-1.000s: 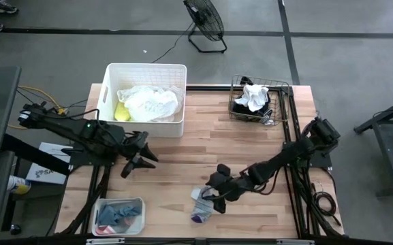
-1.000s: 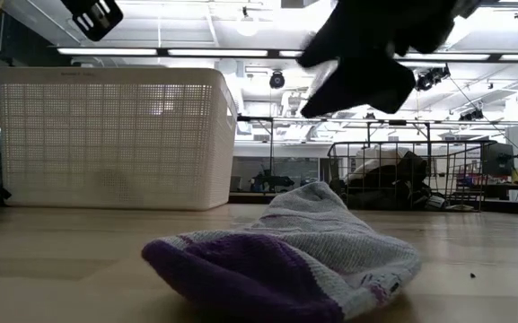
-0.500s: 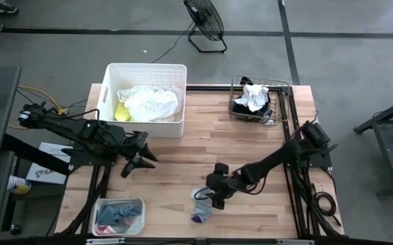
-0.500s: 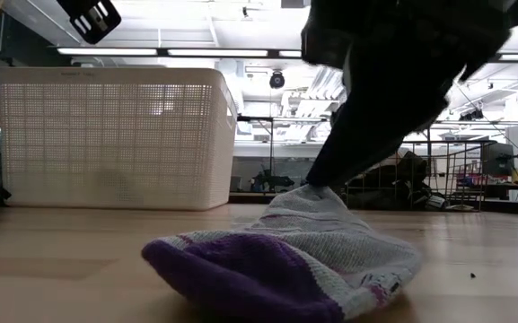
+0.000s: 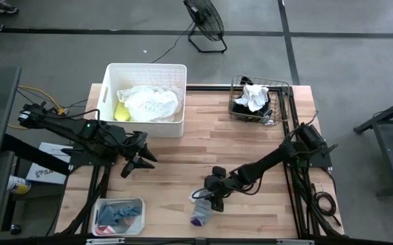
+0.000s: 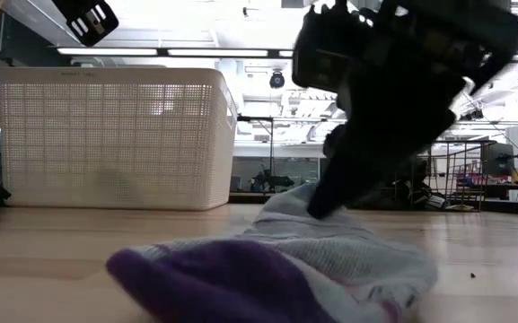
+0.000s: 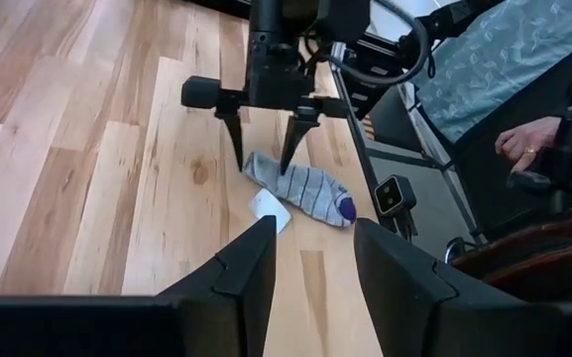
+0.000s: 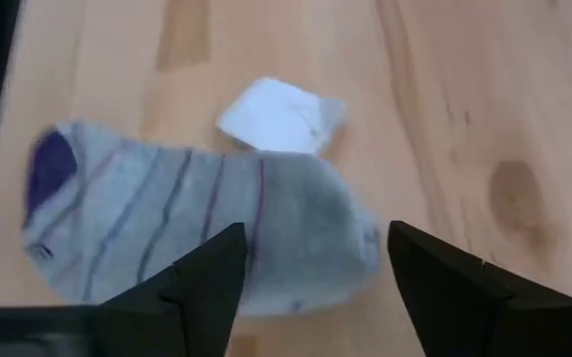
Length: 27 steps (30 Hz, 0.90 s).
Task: Pick & Place Cloths
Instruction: Put the gray patterned sock into the bottom white bin
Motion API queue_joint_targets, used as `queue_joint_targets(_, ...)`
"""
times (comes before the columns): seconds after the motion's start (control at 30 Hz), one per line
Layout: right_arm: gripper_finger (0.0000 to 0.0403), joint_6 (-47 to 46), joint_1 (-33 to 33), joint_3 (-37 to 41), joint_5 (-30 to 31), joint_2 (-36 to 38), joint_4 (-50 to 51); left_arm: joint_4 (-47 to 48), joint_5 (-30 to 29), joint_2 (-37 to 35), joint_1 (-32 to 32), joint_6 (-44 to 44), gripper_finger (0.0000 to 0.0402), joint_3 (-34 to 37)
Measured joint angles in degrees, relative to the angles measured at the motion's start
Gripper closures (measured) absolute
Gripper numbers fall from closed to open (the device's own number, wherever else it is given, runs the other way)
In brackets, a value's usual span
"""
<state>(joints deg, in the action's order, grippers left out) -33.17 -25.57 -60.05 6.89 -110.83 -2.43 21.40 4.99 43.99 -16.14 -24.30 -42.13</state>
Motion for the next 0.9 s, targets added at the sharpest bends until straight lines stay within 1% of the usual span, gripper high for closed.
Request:
queue_joint_targets(0.1, 0.0199, 0.0, 0.0, -0.1, -0.1, 0.0, -0.6, 0.1, 0.0, 0.0, 0.0, 0.0, 0.0265, 0.0)
queue_joint_targets(0.2, 0.0243, 0.0, 0.0, -0.1, -0.4, 0.0, -0.5, 0.2, 0.0, 0.0, 0.0, 0.0, 0.0265, 0.0)
queue_joint_targets(0.37, 0.0331, -0.2, 0.0, -0.1, -1.9, 0.0, -0.9, 0.3, -0.1, 0.0, 0.0, 0.0, 0.0265, 0.0)
queue_joint_targets(0.47, 0.0385, -0.2, 0.0, -0.1, -4.3, 0.0, -1.1, 0.5, -0.2, 0.0, 0.0, 0.0, 0.0265, 0.0)
queue_joint_targets(0.6, 0.0394, -5.1, 0.2, -0.1, -7.3, 0.0, -1.7, 1.1, -0.2, 0.0, 0.0, -0.2, 0.0265, 0.0)
queue_joint_targets(0.73, 0.0395, -9.5, 0.5, -0.1, -8.8, 0.7, -2.4, 1.5, -0.2, 0.0, 0.0, -0.4, 0.0265, 0.0)
queue_joint_targets(0.83, 0.0396, -10.3, 0.5, -0.1, -8.0, 2.6, -2.5, 1.6, -0.6, 0.1, 0.0, -0.4, 0.0265, 0.0)
queue_joint_targets(0.9, 0.0397, -10.1, 0.4, -0.1, -6.1, 4.2, -2.6, 1.6, -0.6, 0.1, 0.0, -0.4, 0.0265, 0.0)
